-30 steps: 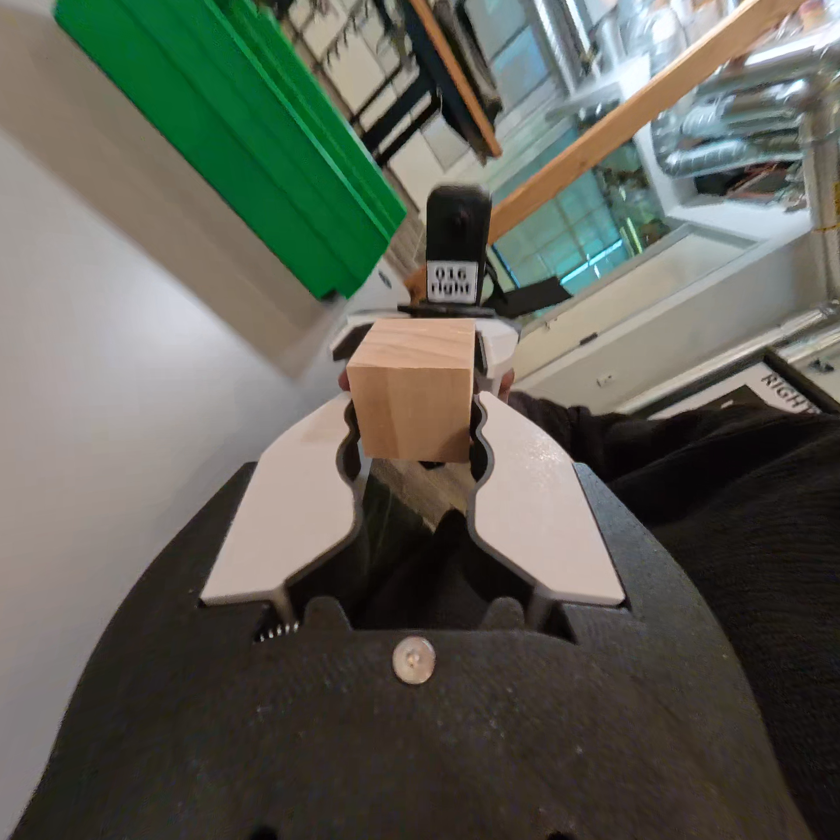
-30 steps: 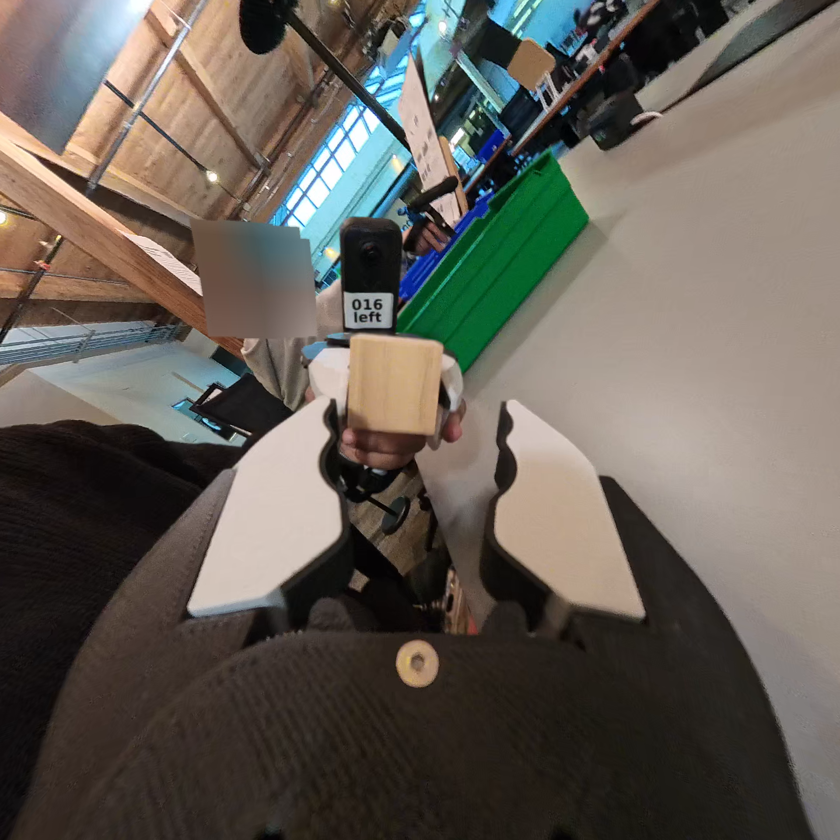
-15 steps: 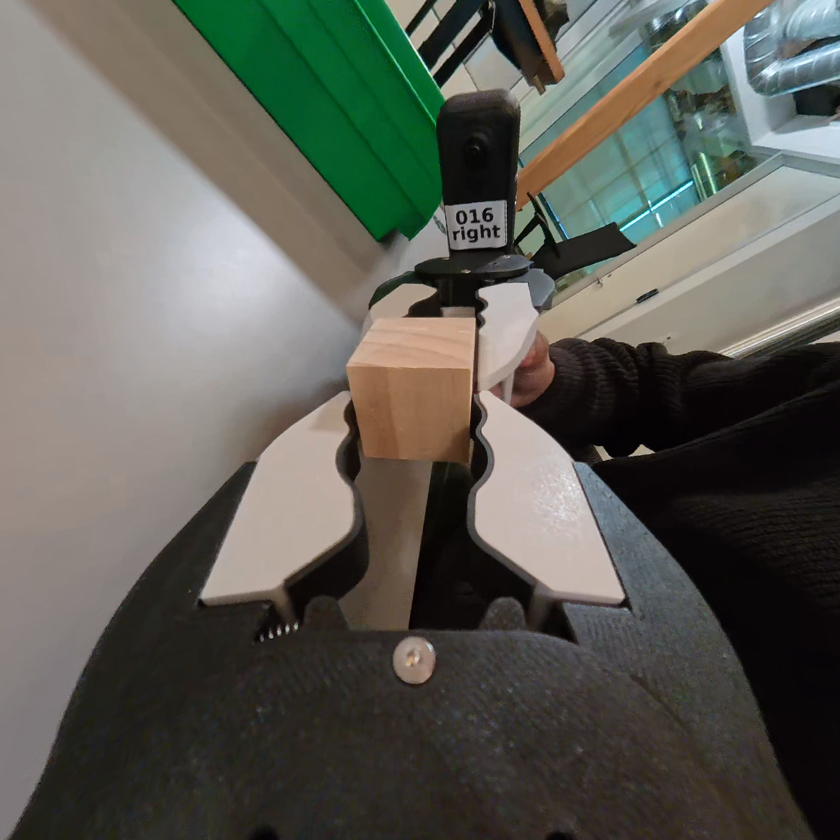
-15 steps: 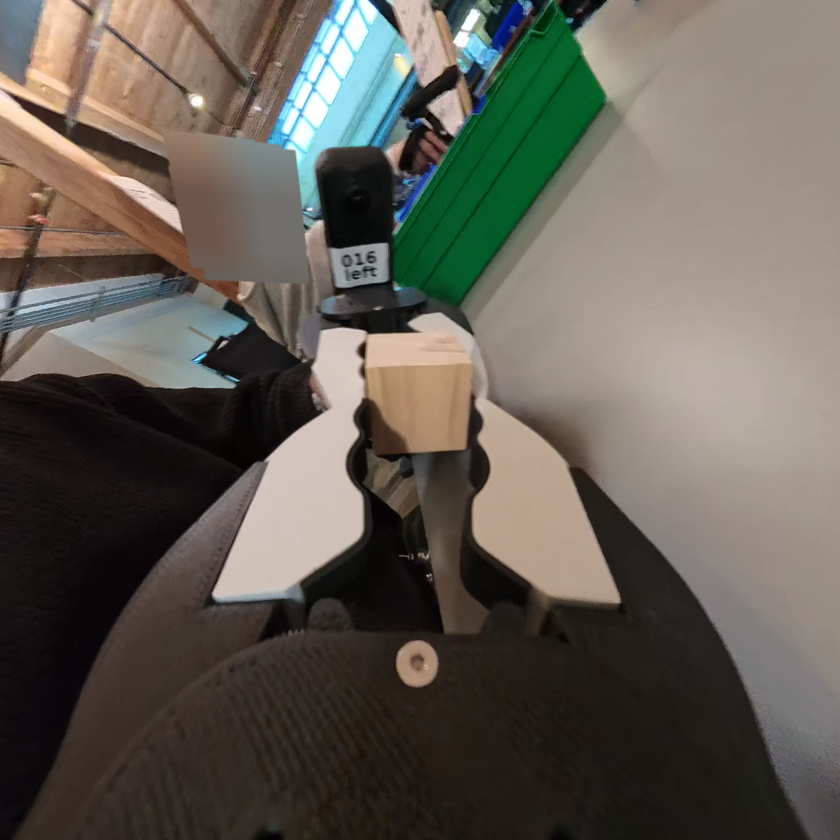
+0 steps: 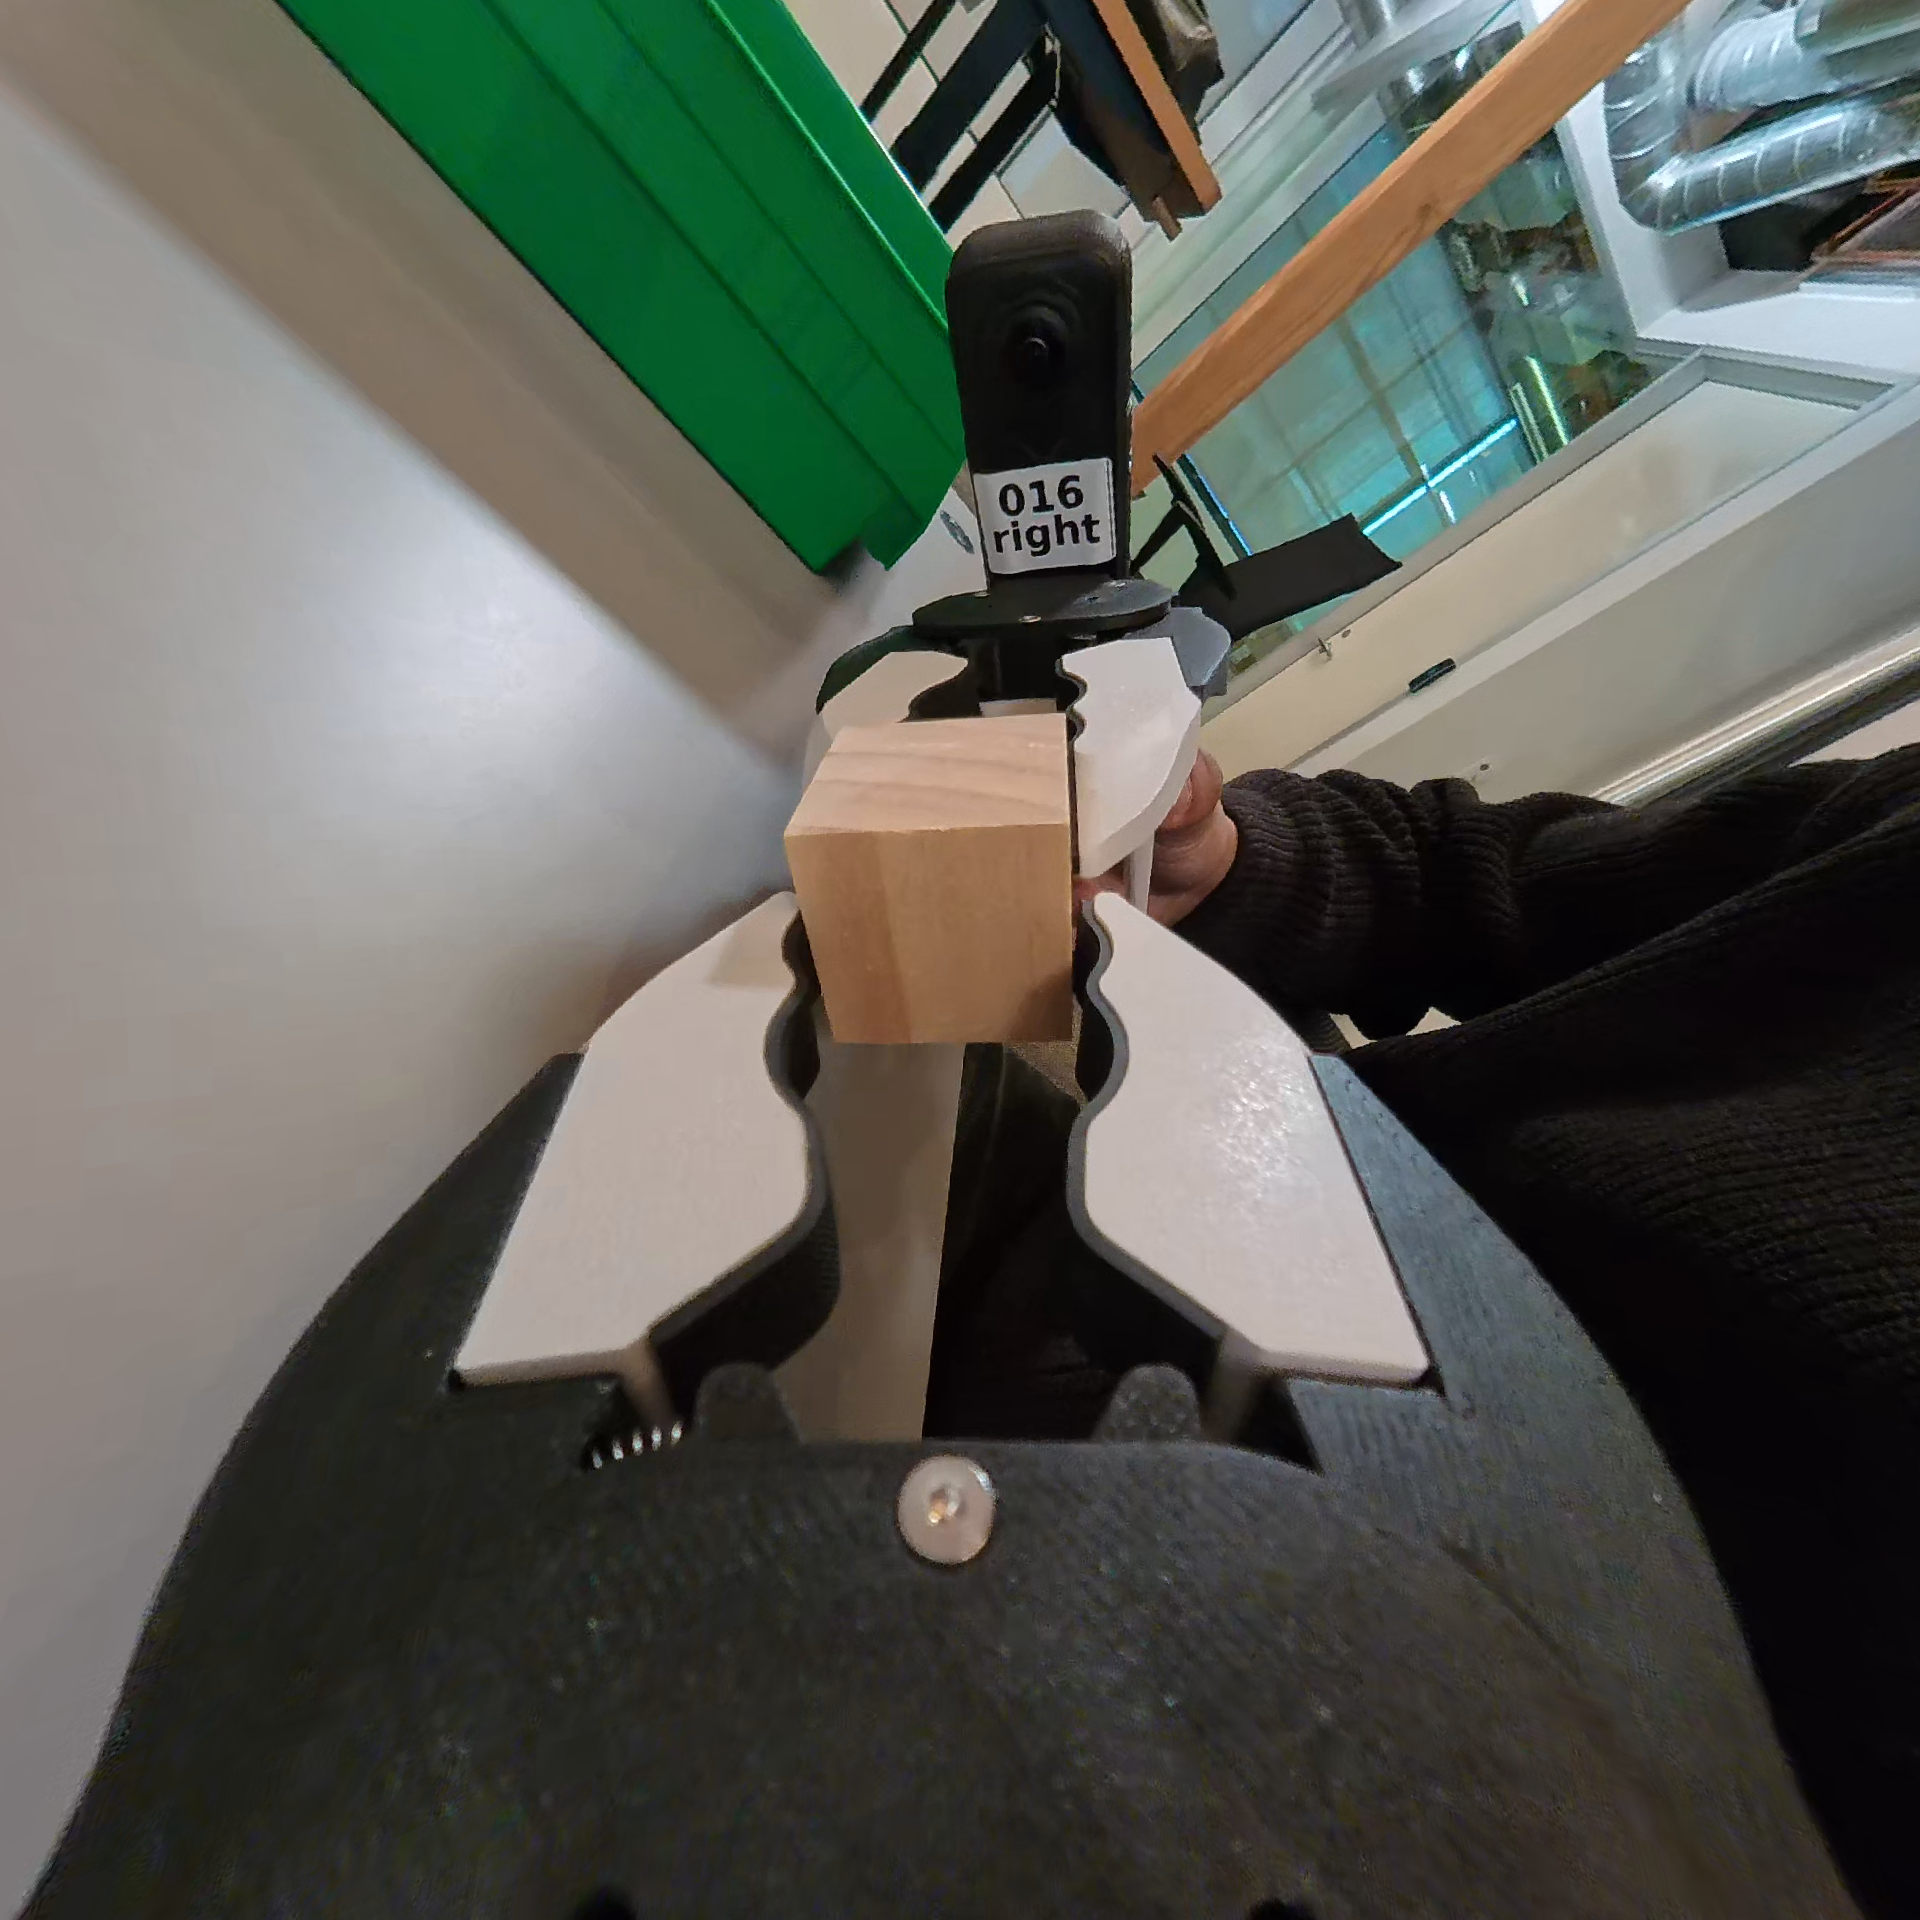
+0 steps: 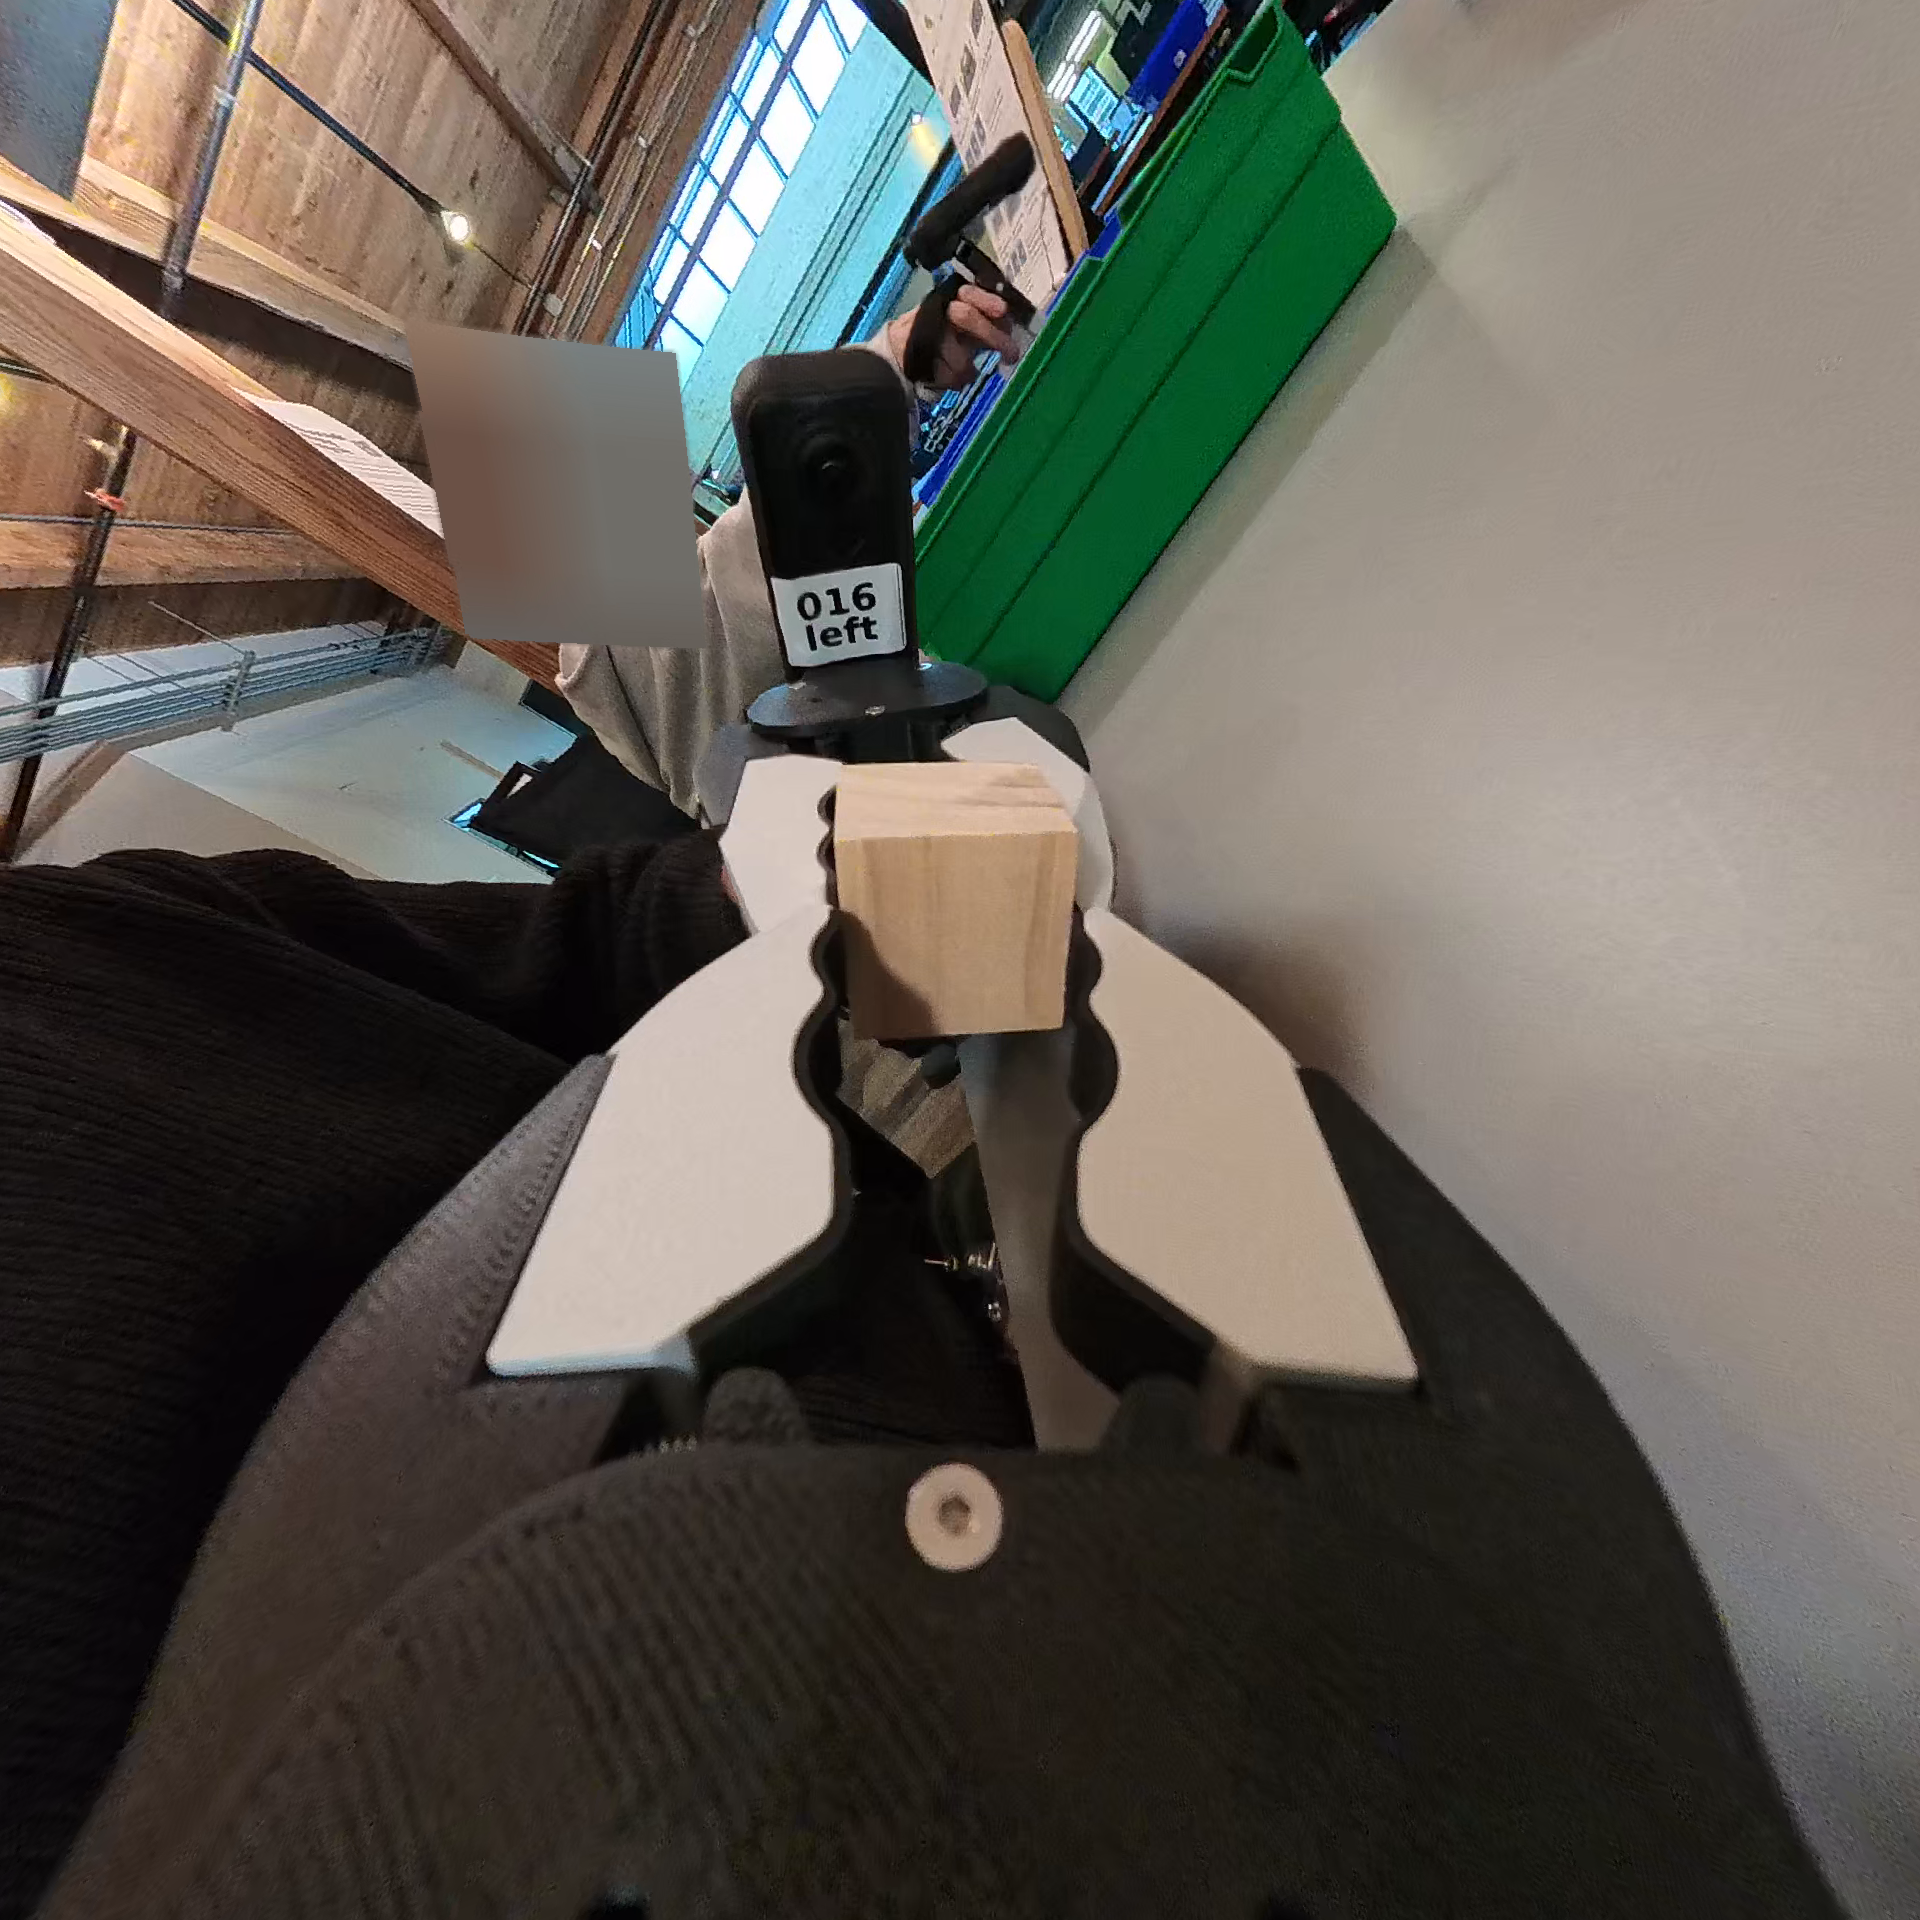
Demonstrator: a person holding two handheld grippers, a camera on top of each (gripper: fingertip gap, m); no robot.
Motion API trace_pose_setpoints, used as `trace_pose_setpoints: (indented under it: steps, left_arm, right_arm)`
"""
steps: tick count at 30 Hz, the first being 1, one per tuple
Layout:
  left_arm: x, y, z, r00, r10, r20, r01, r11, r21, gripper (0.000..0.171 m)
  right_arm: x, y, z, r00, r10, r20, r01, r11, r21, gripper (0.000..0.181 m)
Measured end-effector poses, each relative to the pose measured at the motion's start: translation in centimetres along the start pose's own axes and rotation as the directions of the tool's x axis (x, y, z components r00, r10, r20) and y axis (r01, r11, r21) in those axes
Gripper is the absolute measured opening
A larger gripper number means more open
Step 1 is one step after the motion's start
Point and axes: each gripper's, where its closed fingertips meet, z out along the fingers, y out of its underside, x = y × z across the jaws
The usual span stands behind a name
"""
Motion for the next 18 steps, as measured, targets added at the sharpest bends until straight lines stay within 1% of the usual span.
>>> trace_pose_setpoints:
  steps: [5, 18]
  left_arm:
    - [0.09, 0.19, 0.19, 0.999, 0.039, 0.01, -0.039, 0.999, -0.013, 0.048]
    - [0.39, 0.3, 0.25, 0.999, 0.037, -0.019, -0.038, 0.999, -0.024, 0.053]
  right_arm:
    - [-0.13, 0.04, -0.17, 0.998, -0.06, -0.023, 0.059, 0.998, -0.025, 0.041]
    - [-0.14, -0.2, -0.37, 0.999, -0.051, -0.013, 0.051, 0.999, -0.012, 0.041]
